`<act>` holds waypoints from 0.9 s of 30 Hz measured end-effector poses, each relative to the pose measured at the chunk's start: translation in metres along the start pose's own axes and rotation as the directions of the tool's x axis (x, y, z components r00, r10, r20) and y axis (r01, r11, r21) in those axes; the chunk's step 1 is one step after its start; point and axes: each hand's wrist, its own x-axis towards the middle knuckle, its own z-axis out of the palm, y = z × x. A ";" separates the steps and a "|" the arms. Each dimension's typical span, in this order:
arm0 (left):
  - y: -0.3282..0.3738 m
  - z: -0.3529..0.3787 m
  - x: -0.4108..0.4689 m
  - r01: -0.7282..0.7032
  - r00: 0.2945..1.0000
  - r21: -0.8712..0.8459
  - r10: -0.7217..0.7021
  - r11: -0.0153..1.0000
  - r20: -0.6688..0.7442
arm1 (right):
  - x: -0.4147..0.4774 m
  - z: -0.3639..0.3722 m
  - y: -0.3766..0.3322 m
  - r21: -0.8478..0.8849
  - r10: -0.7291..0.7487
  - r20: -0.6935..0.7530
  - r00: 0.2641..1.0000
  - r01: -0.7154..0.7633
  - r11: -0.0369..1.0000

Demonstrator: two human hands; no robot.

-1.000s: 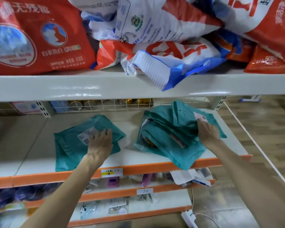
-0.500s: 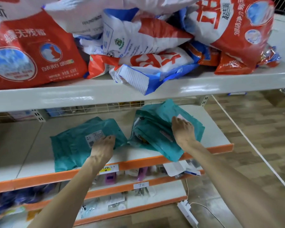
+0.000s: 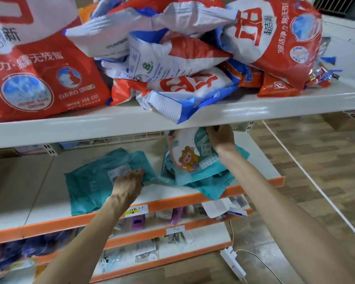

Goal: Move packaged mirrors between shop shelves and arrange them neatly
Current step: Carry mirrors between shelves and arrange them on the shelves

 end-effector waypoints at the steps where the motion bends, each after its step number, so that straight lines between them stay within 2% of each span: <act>1: 0.001 0.000 -0.001 0.002 1.000 0.019 -0.001 1.000 -0.018 | 0.003 0.003 0.011 0.133 0.129 0.034 0.991 -0.133 0.982; 3: 0.002 0.002 -0.001 0.000 0.998 0.036 0.002 0.999 -0.060 | 0.005 0.012 0.038 0.265 0.340 0.129 0.932 -0.363 0.894; 6: 0.004 0.010 0.002 -0.009 0.996 0.088 0.017 0.996 -0.092 | 0.005 0.028 0.076 0.288 0.450 0.178 0.875 -0.484 0.827; 10: 0.003 0.023 0.006 -0.019 0.988 0.107 0.035 0.994 -0.148 | 0.009 0.046 0.110 0.194 0.427 0.069 0.902 -0.432 0.881; 16: 0.007 0.032 0.002 -0.006 0.983 0.130 0.030 0.992 -0.183 | 0.011 0.059 0.131 -0.065 0.300 0.077 0.951 -0.296 0.953; 18: 0.012 0.021 0.003 -0.008 0.984 0.098 0.026 0.995 -0.178 | 0.011 0.058 0.133 -0.068 0.316 0.069 0.946 -0.311 0.948; 20: 0.019 -0.002 0.010 0.027 0.973 -0.006 -0.028 1.000 -0.228 | 0.011 0.055 0.132 -0.047 0.337 0.072 0.939 -0.335 0.941; 22: 0.023 -0.031 0.021 0.080 0.972 -0.273 -0.136 0.959 -0.190 | 0.010 0.051 0.128 -0.033 0.361 0.083 0.929 -0.360 0.932; 24: 0.017 -0.053 0.028 0.014 0.959 -0.413 -0.129 0.910 -0.253 | 0.009 0.049 0.124 0.000 0.399 0.100 0.912 -0.401 0.916; 27: -0.003 -0.075 0.029 -0.024 0.890 -0.570 -0.242 0.822 -0.386 | 0.008 0.045 0.114 0.118 0.481 0.146 0.865 -0.498 0.859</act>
